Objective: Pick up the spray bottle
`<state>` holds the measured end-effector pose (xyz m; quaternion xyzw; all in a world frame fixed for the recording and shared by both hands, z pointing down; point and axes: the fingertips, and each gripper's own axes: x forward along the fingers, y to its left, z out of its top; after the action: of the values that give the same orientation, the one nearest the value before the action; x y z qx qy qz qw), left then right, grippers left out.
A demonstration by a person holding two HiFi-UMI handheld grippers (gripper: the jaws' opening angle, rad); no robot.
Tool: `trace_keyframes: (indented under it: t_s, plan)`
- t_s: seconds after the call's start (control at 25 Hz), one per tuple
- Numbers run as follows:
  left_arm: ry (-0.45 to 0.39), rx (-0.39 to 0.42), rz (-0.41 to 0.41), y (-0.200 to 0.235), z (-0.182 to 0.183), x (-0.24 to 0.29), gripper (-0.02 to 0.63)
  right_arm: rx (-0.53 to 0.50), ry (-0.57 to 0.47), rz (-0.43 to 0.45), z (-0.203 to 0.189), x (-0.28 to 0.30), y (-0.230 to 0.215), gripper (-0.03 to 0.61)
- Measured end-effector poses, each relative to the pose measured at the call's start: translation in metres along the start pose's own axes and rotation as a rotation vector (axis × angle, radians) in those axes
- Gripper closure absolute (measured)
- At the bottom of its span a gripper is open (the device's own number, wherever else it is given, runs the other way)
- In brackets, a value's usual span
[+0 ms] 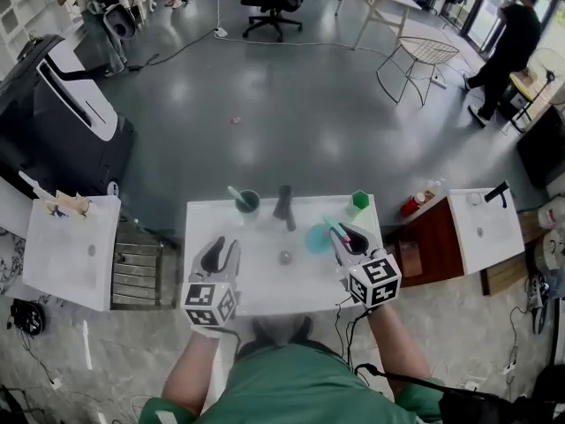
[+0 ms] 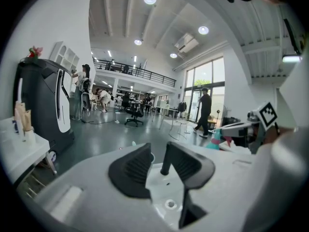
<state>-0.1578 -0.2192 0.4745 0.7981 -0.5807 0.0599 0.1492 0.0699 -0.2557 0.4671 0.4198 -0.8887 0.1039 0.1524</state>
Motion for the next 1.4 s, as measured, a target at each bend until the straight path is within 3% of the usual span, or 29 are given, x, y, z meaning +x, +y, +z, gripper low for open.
trace_keyframes:
  t_s: [0.76,1.4]
  plan:
    - [-0.071,0.045,-0.003,-0.010,0.034,-0.014,0.491,-0.066,-0.050,0.118,0.054,-0.031,0.042,0.514]
    - [-0.101,0.101,-0.050,-0.020,0.047,-0.008,0.491,-0.100,-0.059,0.146,0.080,-0.036,0.041,0.514]
